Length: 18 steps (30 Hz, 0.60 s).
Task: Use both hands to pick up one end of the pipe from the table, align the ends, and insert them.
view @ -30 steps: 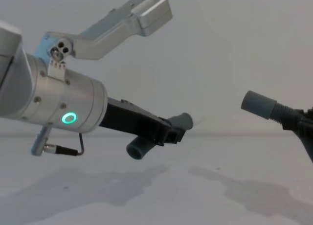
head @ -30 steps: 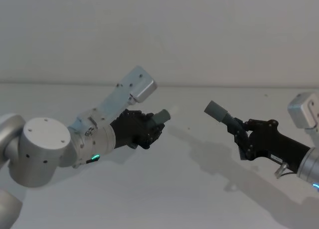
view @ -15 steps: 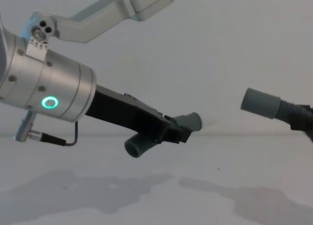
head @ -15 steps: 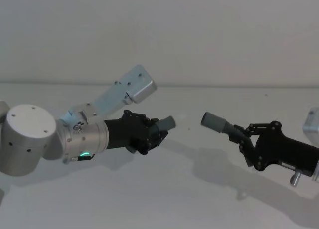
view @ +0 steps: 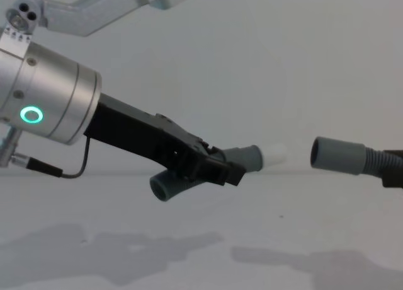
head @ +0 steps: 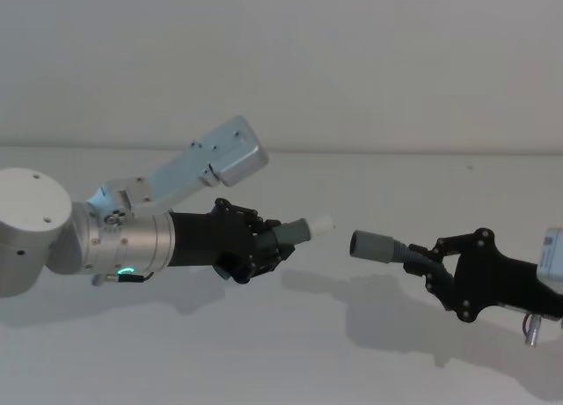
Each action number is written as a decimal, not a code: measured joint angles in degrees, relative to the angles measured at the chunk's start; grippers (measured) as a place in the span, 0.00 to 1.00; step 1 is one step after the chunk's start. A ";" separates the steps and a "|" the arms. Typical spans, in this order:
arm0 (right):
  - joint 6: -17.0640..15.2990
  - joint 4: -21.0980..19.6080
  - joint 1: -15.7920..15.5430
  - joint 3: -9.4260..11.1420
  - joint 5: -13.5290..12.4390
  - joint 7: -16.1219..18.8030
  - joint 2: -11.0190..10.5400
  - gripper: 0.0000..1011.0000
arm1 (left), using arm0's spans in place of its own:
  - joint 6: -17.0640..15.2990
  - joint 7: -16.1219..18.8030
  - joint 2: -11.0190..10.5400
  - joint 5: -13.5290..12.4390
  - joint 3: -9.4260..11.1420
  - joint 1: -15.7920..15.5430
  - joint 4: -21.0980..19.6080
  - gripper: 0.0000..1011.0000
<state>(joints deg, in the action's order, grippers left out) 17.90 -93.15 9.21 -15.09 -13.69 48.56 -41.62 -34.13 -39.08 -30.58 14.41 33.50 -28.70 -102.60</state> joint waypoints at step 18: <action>2.82 -1.34 -0.66 -0.81 5.54 -2.54 -1.41 0.12 | 2.05 -6.33 -3.54 2.63 1.10 -1.56 -1.41 0.34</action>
<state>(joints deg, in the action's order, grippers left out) 20.72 -94.48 8.55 -15.90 -8.15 46.02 -43.03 -32.09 -45.41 -34.13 17.04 34.60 -30.26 -104.02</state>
